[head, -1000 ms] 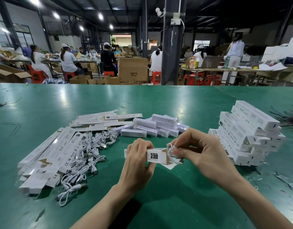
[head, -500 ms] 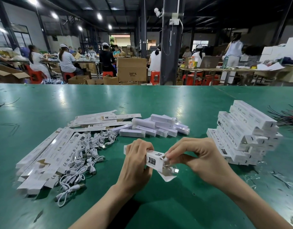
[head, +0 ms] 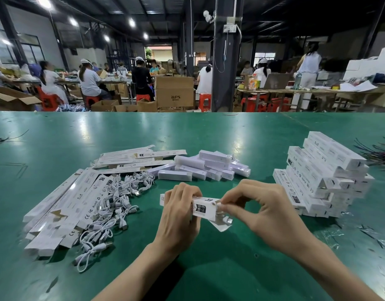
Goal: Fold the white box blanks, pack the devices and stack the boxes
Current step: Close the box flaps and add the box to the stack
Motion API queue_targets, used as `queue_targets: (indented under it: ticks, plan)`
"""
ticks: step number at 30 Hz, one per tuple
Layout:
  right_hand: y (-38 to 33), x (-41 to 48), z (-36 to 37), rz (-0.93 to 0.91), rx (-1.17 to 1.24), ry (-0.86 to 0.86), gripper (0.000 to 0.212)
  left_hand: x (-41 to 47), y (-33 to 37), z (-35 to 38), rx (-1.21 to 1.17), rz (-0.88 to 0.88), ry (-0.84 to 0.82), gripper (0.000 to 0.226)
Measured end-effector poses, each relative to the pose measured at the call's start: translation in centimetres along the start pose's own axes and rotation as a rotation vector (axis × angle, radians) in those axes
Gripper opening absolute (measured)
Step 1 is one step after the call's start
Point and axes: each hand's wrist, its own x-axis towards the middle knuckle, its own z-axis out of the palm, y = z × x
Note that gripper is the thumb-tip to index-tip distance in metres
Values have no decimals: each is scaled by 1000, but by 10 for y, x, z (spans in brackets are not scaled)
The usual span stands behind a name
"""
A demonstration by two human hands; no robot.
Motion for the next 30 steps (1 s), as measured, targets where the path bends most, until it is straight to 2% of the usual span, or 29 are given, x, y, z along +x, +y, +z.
queue_targets:
  ticks: [3,7,9,11,15,17,20,22,24,27,28,30]
  plan:
    - [-1,0,-7,31,137,-83,11,-1,0,1,-7,4,-6,15]
    - [4,0,-15,93,104,-298,51,-1,2,1,-7,7,-20,15]
    - [5,-1,-16,98,73,-415,56,-1,4,1,-13,17,-22,16]
    - [5,-1,-15,75,57,-449,53,-1,4,0,-24,20,-20,14]
    - [2,0,-9,18,128,-251,49,-2,4,1,-39,-3,-35,22]
    - [1,1,-4,30,150,-132,36,-3,6,1,-74,-50,-48,23]
    - [8,3,0,161,168,-10,26,-2,7,1,-99,-122,-6,18]
    - [17,6,-8,315,122,-19,21,-1,6,0,-91,-149,22,15]
    - [25,5,-18,465,-7,-298,19,-1,4,-2,-97,-180,27,14]
    - [33,-3,-20,552,-209,-810,46,-2,1,-2,-92,-205,15,15]
    - [34,-5,-18,532,-258,-898,57,-1,1,-2,-93,-206,11,15]
    - [38,-6,-13,475,-316,-936,65,-1,2,-2,-95,-206,8,15]
